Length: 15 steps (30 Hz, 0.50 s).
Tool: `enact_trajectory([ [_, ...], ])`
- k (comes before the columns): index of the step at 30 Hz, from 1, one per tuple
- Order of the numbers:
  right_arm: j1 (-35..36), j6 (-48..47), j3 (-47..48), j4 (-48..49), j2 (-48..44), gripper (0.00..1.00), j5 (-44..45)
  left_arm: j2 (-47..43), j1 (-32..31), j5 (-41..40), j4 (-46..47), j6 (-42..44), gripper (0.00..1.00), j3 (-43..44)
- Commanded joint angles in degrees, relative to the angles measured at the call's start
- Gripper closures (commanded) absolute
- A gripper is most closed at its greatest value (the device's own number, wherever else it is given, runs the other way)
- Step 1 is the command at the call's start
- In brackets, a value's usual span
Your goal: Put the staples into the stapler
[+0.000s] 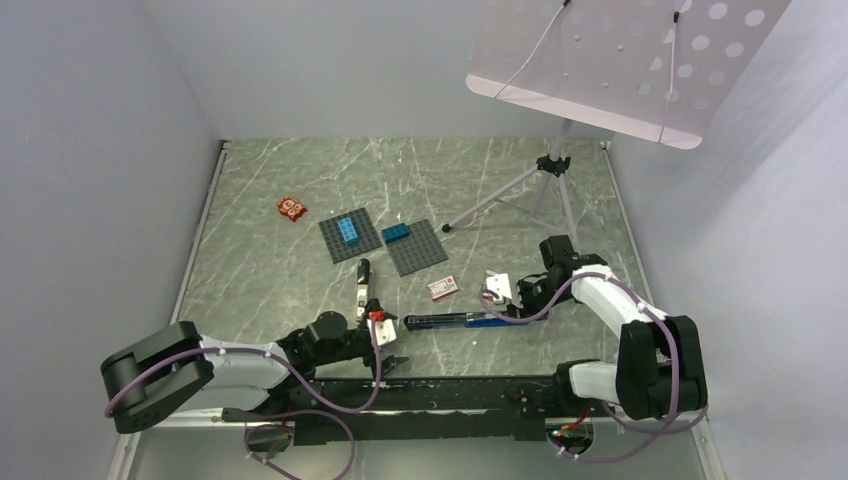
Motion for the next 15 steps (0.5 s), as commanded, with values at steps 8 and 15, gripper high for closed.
enact_trajectory([
  [8,-0.23,-11.67,0.02,-6.76,-1.65,0.9,-5.23,12.0,-0.8,-2.29,9.84,3.76,0.08,5.86],
  [15,-0.22,-10.37,0.42,-6.29,-1.18,0.9,-5.39,17.33,-0.9,2.74,6.81,1.21,0.37,8.32],
])
